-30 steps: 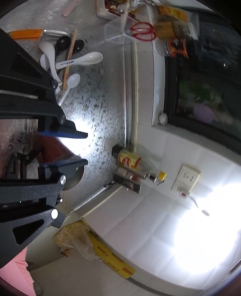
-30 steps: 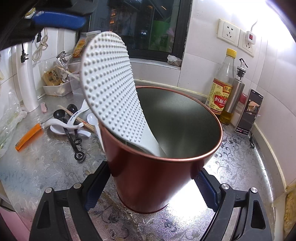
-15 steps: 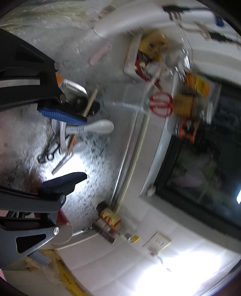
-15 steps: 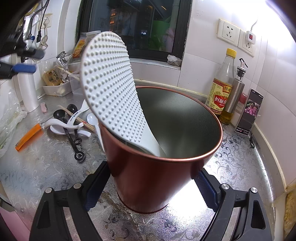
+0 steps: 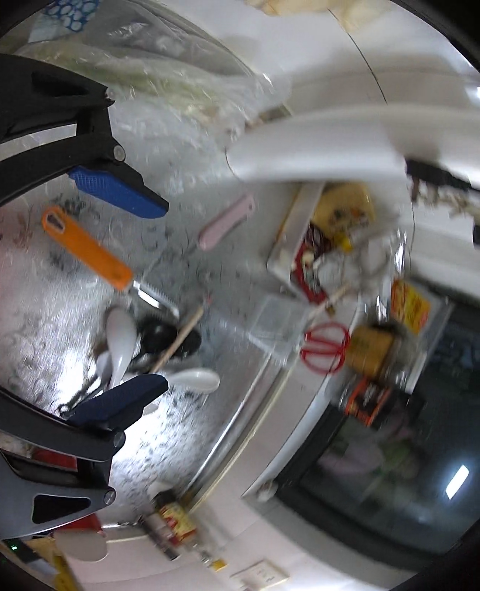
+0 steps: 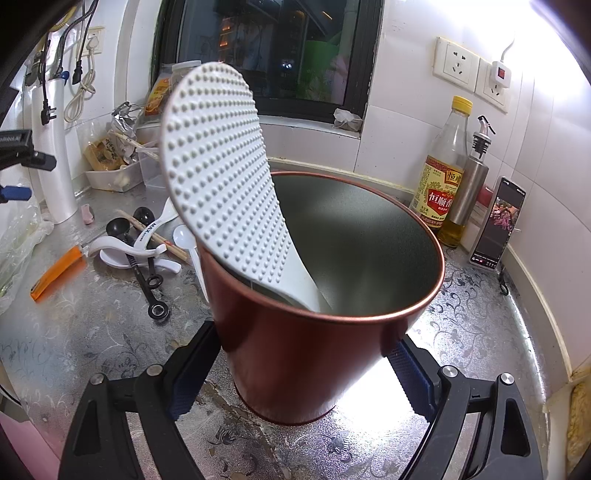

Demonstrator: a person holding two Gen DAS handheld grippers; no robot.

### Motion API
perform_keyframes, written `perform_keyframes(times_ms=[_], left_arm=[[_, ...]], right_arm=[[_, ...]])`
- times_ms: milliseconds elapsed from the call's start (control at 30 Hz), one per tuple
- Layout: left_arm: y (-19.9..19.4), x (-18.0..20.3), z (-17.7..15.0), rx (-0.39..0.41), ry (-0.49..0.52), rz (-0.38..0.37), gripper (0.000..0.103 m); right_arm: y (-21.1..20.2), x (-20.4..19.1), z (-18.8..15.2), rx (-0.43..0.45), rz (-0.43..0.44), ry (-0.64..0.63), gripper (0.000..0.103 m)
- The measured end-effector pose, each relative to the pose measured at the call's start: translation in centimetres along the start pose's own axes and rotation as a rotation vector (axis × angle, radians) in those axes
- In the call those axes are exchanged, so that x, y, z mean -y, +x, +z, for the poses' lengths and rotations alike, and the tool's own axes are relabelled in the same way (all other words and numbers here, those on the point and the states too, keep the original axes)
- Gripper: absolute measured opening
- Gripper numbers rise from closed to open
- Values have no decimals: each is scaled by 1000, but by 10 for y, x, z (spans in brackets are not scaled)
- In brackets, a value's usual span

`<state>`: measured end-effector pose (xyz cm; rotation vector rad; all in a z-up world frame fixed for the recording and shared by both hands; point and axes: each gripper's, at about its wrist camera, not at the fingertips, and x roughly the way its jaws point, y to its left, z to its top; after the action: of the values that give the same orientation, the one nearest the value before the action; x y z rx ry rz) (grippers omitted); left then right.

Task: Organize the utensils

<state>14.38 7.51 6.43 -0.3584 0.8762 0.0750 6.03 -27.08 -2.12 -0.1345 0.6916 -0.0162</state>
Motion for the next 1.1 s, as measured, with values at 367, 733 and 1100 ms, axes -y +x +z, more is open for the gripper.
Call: perform_keyframes(times_ms=[367,733,1100], left_arm=[[13,-38,-6,-21,-112,106,94],[29,-49,-19,-87,-96,163,94],[53,-23,-32,-137,107,181,94]], right_arm=[[-4,-2,-4,-1,-13,9,91],[-7,8,-6,-18,-63,53,91],[-8,11,-6,-26,-77,66,91]])
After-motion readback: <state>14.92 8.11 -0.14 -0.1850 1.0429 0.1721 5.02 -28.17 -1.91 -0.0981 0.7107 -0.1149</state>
